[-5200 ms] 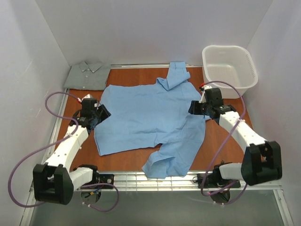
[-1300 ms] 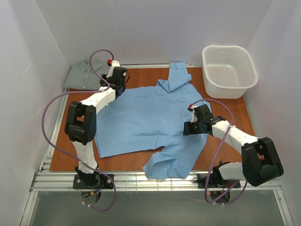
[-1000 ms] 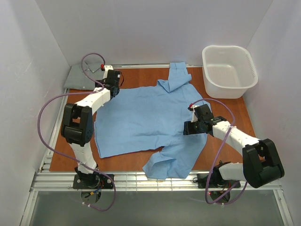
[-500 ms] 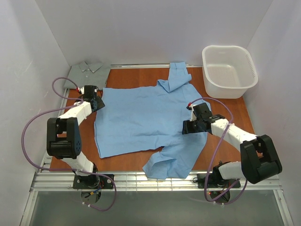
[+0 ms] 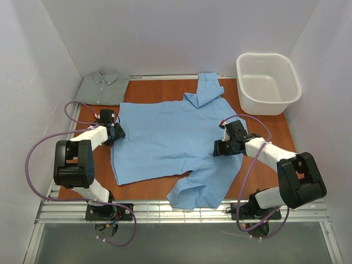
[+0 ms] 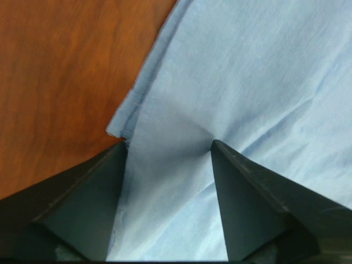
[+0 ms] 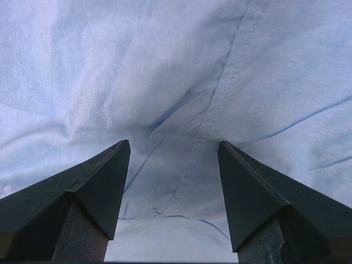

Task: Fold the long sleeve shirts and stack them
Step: Flatten the shirt out

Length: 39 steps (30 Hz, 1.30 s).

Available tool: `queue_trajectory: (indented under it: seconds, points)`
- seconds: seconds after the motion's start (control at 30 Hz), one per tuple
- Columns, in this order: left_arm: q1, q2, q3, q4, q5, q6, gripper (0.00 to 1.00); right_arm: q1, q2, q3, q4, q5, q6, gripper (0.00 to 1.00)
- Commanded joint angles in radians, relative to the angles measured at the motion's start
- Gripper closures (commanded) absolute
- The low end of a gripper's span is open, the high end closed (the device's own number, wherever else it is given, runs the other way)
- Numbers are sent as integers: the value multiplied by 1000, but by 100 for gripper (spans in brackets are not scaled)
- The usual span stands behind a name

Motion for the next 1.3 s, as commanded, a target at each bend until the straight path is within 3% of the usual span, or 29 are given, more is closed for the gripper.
queue_trajectory:
  seconds: [0.0,0.2,0.4,0.5,0.63,0.87,1.1,1.27]
  points:
    - [-7,-24,-48,-7,54,-17,42,-51,-25,-70,-85,50,59,38]
    - [-63,-133,-100,-65,42,-19,44,-124,-146,-118,-189,36,101,39]
    - [-112,-244,-145,-105,55,-54,34,-124,-321,-80,-220,114,72,39]
    - [-106,-248,-76,-99,0,-22,27,-122,-347,-26,-218,93,18,38]
    - [-67,-150,68,-44,-17,29,27,-116,-346,14,-172,21,-25,38]
    - [-40,136,336,27,-12,69,41,-101,-316,30,-125,-100,-37,39]
    - [-40,377,485,97,2,75,45,-64,-292,10,-109,-105,-37,38]
    - [-67,454,530,126,-3,107,45,-30,-272,3,-102,-96,-34,38]
